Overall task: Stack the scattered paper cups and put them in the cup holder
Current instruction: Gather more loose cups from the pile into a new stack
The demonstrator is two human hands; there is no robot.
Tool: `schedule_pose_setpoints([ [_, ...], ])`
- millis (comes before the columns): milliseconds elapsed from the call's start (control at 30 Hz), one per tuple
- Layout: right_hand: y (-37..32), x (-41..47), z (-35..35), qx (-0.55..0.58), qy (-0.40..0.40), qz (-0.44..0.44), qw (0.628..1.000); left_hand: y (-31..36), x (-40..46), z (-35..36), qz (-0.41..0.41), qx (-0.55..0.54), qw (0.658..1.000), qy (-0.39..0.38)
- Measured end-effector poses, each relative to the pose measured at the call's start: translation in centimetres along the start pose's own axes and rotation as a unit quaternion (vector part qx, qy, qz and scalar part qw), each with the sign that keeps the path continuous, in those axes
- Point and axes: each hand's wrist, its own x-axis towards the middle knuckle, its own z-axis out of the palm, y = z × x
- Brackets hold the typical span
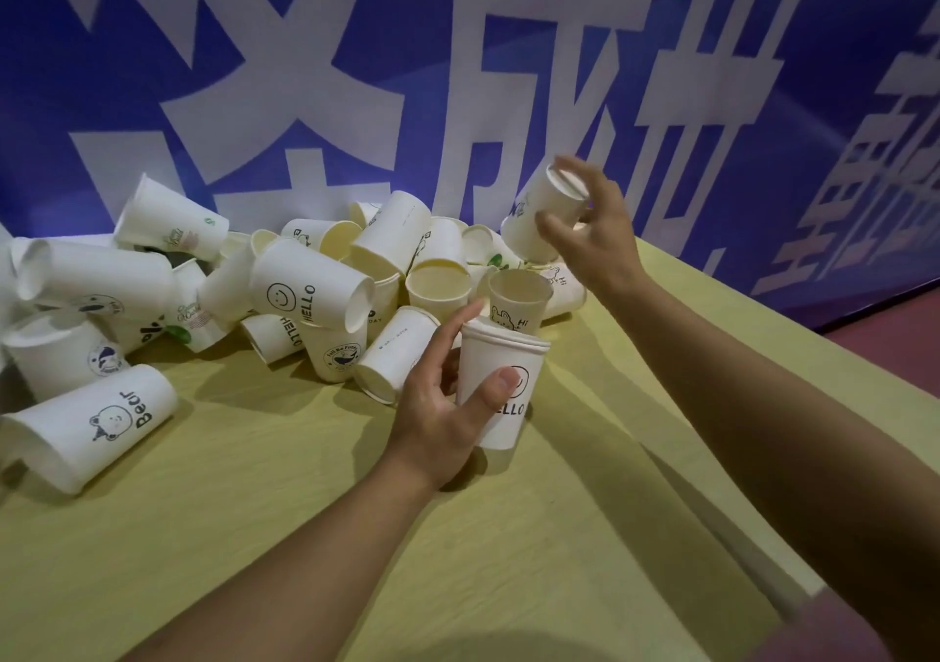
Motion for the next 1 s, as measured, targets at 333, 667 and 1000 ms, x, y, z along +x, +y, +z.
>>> schedule_pose_setpoints([
  [333, -4.4, -11.6, -1.7, 0.147, -0.028, -0.007, 0.989, 1.0, -1.2, 0.2, 0.017, 0.024, 0.999, -0.034],
  [667, -5.6, -13.6, -1.2, 0.141, -0.099, 0.021, 0.985, 1.1, -1.4, 0.0, 0.025, -0.006, 0.999, 0.021],
  [1000, -1.3, -11.1, 1.8, -0.006, 0.007, 0.114, 0.993, -0.1, -0.1, -0.6, 0.039, -0.027, 0.989, 0.144],
])
